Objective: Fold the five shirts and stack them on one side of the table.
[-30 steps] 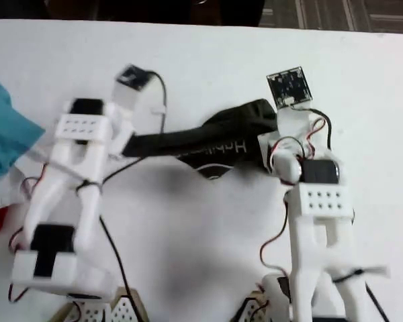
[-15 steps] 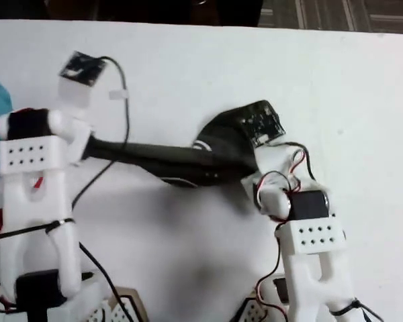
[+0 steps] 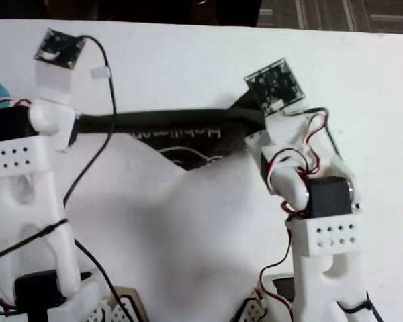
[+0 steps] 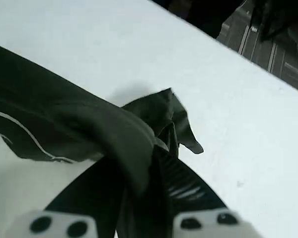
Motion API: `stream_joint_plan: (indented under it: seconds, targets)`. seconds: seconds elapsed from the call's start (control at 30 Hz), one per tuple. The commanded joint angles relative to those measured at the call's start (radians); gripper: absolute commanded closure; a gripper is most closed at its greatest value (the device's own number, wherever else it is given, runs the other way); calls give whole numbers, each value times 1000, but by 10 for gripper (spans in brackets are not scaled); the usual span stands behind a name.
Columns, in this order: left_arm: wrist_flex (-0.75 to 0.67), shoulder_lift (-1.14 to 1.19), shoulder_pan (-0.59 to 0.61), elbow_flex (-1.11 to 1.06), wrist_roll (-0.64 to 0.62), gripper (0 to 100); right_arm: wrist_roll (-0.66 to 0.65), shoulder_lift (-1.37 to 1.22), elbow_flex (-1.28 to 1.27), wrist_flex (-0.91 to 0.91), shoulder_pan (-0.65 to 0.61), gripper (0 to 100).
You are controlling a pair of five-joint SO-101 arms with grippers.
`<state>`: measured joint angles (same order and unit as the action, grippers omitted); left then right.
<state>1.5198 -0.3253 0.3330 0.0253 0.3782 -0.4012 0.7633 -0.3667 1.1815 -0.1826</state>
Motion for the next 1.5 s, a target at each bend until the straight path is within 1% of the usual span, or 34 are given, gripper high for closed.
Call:
stream_joint_plan:
  seconds: [0.0, 0.07, 0.17, 0.23, 0.33, 0.4, 0.5, 0.6, 0.67, 0.73, 0.83, 0.97, 1.1, 1.2, 1.27, 1.37, 1.47]
  targets:
    - [12, -12, 31, 91, -32, 974, -8, -4, 98, 4, -1, 981]
    - [6, -8, 32, 88, -29, 974, -8, -4, 95, 24, -62, 981]
    - [-20, 8, 55, 53, -23, 974, -8, -4, 66, 82, -206, 981]
    - [-74, 28, 91, 15, -23, 974, -8, -4, 51, 99, -300, 981]
    - [-203, 72, 167, -54, -21, 973, -8, -5, 21, 101, -410, 974]
    - [-285, 114, 221, -88, -23, 973, -8, -8, -5, 101, -460, 917]
    - [-362, 199, 276, -93, -25, 973, -8, -41, -26, 102, -503, 794]
    - [-387, 293, 301, -61, -26, 972, -8, -56, -20, 101, -506, 704]
    - [-379, 358, 305, -21, -25, 959, -8, -56, -2, 108, -504, 685]
    - [-376, 413, 315, 21, -28, 902, -8, -61, 18, 122, -498, 685]
    - [-342, 474, 331, 104, -31, 810, -8, -67, 17, 122, -426, 685]
    - [-192, 486, 327, 243, -29, 798, -12, -104, -60, 90, -265, 685]
    - [12, 486, 287, 430, -28, 797, -9, -189, -155, -61, -107, 685]
    - [175, 486, 209, 562, -29, 797, -8, -283, -170, -162, -21, 685]
    - [253, 488, 137, 622, -28, 797, -8, -348, -167, -202, 10, 685]
    - [265, 480, 43, 642, -31, 797, -8, -424, -167, -243, 35, 685]
    - [265, 460, -49, 595, -32, 794, -8, -467, -166, -265, 51, 685]
